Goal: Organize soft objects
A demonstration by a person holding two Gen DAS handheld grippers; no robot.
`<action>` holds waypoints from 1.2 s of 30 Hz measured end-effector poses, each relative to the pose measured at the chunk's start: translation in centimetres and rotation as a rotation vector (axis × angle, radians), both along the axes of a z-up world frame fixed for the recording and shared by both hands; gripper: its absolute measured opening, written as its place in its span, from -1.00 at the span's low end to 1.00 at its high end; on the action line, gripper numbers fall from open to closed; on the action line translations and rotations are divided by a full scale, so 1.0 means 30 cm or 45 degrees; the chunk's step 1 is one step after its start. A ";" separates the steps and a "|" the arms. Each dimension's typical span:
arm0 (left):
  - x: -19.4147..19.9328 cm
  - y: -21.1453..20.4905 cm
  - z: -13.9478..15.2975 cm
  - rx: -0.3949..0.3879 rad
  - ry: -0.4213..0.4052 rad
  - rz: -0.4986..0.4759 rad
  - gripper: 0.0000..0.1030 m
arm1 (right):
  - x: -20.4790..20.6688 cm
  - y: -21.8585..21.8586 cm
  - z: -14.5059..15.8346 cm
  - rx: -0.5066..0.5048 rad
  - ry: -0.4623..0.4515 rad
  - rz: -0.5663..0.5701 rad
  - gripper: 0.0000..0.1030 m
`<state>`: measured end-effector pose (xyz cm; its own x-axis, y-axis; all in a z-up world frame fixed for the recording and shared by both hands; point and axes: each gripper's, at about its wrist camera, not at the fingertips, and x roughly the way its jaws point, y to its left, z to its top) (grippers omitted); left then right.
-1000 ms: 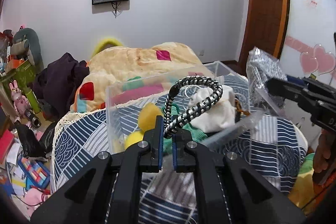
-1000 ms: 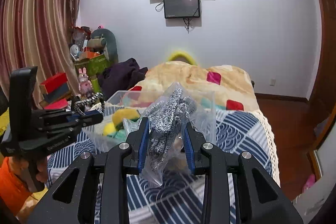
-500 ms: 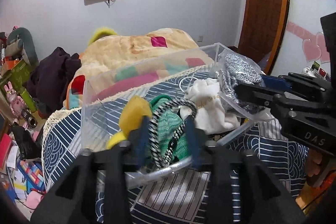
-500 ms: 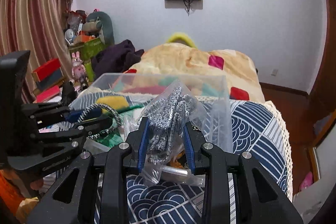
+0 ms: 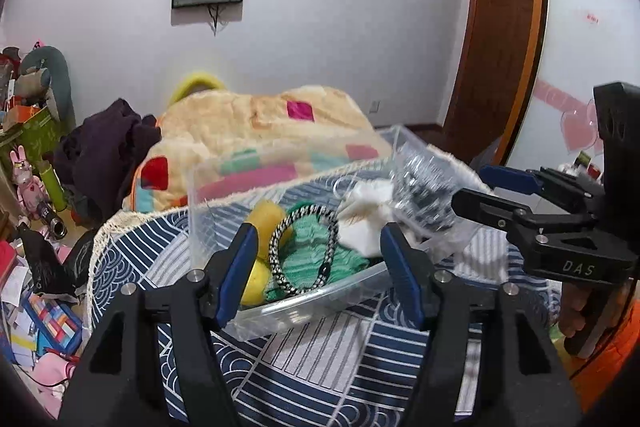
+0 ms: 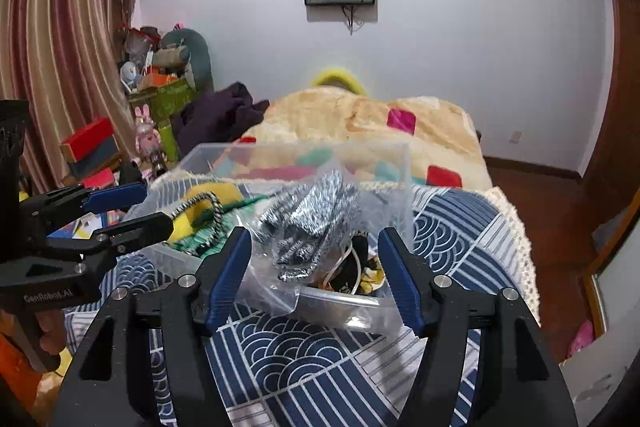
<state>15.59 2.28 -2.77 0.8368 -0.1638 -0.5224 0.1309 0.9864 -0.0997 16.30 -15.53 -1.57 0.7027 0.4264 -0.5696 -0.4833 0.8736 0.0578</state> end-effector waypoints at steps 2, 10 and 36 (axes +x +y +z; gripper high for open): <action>-0.024 -0.001 0.030 -0.013 -0.033 0.002 0.30 | -0.033 -0.012 0.041 0.027 -0.042 0.004 0.21; -0.170 -0.001 0.177 -0.037 -0.215 0.033 0.53 | -0.160 -0.039 0.188 0.115 -0.235 0.011 0.59; -0.347 -0.036 0.179 -0.019 -0.326 0.108 0.98 | -0.281 -0.077 0.168 0.166 -0.284 -0.058 1.00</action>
<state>5.17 1.21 2.59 0.9526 -0.0933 -0.2897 0.0704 0.9936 -0.0886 7.88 -17.84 3.47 0.8250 0.4512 -0.3403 -0.4571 0.8868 0.0678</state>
